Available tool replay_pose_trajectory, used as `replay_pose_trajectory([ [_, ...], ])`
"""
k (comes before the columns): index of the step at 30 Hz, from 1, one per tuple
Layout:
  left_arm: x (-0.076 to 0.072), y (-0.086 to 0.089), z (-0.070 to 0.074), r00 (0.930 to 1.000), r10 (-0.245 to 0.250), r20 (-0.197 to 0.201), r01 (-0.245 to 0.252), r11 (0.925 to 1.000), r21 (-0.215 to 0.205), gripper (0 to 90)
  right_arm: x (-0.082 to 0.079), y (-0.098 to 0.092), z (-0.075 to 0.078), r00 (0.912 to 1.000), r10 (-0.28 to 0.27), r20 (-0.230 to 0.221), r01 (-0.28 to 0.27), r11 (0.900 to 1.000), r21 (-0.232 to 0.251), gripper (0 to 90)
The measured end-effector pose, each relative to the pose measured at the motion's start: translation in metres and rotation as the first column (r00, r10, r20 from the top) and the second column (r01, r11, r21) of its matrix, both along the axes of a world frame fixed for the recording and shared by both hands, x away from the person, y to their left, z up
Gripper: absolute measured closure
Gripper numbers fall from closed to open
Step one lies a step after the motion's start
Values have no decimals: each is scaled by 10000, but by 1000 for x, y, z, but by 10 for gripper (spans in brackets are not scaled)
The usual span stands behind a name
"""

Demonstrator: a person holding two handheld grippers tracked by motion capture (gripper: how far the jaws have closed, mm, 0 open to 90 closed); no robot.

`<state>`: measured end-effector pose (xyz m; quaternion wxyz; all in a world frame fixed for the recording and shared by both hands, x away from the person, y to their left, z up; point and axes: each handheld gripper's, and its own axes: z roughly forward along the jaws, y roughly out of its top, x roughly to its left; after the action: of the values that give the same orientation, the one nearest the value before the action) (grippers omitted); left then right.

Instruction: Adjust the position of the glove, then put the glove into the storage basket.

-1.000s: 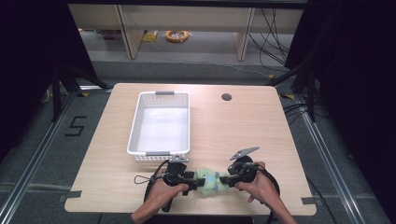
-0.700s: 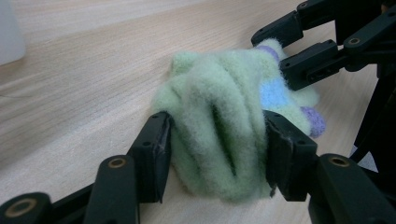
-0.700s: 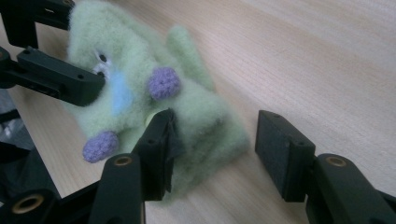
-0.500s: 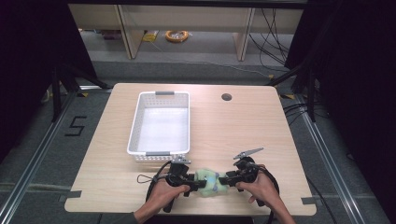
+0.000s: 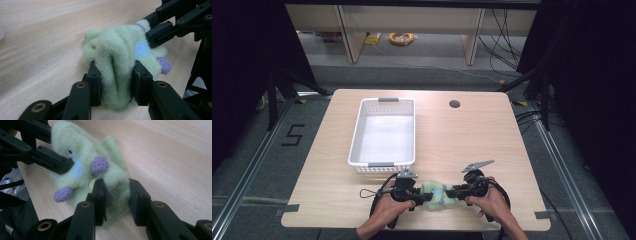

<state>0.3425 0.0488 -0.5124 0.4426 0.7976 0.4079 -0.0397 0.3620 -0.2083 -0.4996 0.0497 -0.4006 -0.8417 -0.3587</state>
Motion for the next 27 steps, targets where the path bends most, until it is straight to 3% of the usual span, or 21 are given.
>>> replay_pose_trajectory([
  [1,-1,0,1,9999,84,64,-85,9999,132,672,-2,1,0,9999,-166,-42,166,9998,76,707],
  [3,-1,1,0,10000,53,70,-52,9999,-108,691,-3,0,2,9998,-78,165,78,10000,-12,718],
  [7,-1,3,1,9999,112,57,-111,9997,-232,702,-3,0,2,9998,61,166,-64,9999,157,723],
  [9,-2,4,3,9999,-93,123,96,9997,-214,710,-4,-1,4,9995,66,318,-68,9999,86,728],
  [11,-3,3,6,9997,19,244,-17,9999,-106,719,-7,0,7,9999,28,164,-29,10000,79,731],
  [13,-4,3,8,9997,-32,246,37,9998,-206,726,-5,-2,8,9989,249,394,-256,9995,188,734],
  [16,-4,3,12,9994,-47,334,59,9993,-361,729,-6,-2,11,9986,84,528,-90,9999,124,735],
  [22,-4,9,24,9990,-170,421,199,9973,-714,729,-7,-2,20,9974,203,691,-224,9993,300,736],
  [27,-7,11,37,9965,-147,821,207,9972,-725,728,-12,0,35,9962,142,858,-175,9991,377,736],
])
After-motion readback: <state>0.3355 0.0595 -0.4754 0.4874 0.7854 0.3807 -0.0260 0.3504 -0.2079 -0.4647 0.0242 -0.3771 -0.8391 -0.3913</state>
